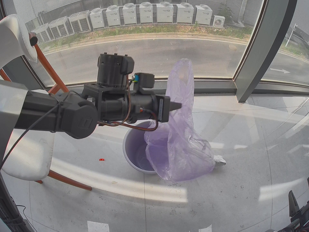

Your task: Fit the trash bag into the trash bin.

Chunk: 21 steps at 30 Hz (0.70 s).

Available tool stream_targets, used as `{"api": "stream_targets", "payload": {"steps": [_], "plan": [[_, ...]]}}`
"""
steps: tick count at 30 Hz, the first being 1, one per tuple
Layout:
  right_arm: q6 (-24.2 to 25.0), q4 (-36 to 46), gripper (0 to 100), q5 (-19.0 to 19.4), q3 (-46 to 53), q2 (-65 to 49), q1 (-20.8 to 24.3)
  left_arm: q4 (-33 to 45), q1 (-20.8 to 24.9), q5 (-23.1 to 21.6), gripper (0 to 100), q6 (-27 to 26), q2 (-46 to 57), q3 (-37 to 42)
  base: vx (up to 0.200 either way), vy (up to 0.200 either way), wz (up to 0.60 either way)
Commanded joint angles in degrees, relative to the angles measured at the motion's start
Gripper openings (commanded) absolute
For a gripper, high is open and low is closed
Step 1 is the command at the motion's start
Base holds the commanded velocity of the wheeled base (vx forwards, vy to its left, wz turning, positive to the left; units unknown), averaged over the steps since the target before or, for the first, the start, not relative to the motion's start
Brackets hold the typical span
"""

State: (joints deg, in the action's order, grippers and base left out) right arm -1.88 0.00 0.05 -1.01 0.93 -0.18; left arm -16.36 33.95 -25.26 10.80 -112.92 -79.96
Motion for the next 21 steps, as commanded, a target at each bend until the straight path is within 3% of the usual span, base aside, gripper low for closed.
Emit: {"api": "stream_targets", "payload": {"steps": [1, 9, 12, 13, 15, 19, 21], "plan": [[-0.06, 0.00, 100, 0.04, 1.01, -0.40, 0.01, 0.10, -7.23, 0.39, 0, -7.37, -0.98, 5.51, 0.000, 0.000, 0.00], [-0.58, 0.53, 100, 0.04, 0.92, -0.40, 0.01, 1.07, -13.56, 5.48, 0, -19.15, -1.34, 0.15, 0.000, 0.000, 0.00], [-0.50, 0.18, 100, 0.04, 1.01, -0.40, 0.01, 2.65, -13.30, 6.36, 0, -22.23, -1.42, 0.50, 0.000, 0.000, 0.00], [-0.58, 0.26, 100, 0.13, 1.01, -0.40, -0.08, 6.78, -12.24, 7.68, 0, -26.88, -1.42, 0.15, 0.000, 0.000, 0.00], [-0.58, 0.35, 100, 0.13, 1.01, -0.40, -0.08, 10.38, -11.89, 9.53, 0, -30.75, -1.34, -1.08, 0.000, 0.000, 0.00], [-0.85, -0.26, 100, 1.01, -0.13, -0.49, -0.08, 15.13, -8.99, 11.28, 0, -33.13, -0.63, -1.34, 0.000, 0.000, 0.00], [-0.94, -2.37, 100, 3.38, -7.60, 3.12, 0.89, 16.18, -8.46, 11.37, 0, -34.62, -0.63, -1.96, 0.000, 0.000, 0.00]]}}
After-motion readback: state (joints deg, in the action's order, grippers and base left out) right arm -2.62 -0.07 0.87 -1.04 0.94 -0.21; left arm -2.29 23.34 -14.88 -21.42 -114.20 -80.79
